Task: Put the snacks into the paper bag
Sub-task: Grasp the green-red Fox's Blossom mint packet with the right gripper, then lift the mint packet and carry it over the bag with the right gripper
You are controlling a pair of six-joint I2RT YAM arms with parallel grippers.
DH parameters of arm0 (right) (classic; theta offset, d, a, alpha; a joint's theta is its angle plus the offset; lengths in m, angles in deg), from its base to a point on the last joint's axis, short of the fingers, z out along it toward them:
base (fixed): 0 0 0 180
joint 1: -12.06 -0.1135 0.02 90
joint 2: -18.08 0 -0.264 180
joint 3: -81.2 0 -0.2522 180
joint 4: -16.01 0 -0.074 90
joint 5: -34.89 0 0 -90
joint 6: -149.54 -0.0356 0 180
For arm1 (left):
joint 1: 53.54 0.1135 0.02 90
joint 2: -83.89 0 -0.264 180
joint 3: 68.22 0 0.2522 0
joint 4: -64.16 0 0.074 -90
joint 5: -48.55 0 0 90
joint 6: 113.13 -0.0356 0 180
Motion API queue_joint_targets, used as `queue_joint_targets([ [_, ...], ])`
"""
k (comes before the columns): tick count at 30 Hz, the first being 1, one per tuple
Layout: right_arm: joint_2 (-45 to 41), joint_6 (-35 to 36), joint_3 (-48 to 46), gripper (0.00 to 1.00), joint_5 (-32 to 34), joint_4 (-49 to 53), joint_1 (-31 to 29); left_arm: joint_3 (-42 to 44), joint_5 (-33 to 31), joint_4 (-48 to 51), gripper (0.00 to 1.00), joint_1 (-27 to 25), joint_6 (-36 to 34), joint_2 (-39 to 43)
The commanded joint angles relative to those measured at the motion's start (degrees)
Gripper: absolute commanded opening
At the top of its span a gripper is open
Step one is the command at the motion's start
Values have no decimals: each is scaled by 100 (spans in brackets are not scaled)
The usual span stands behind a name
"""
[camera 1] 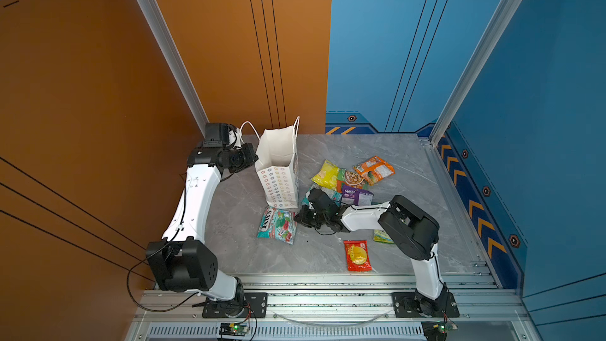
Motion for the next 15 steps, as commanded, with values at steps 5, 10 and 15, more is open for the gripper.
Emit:
queue_joint_targets([
  [5,-1195,717,-192,0,251,813,104,47,128,86,0,44,-67,139],
  [10,-1973,1084,-234,0,342,1394,133,47,112,86,0,30,-59,134],
  [15,-2649,1477,-119,0,446,2025,165,25,108,85,0,18,-37,125],
])
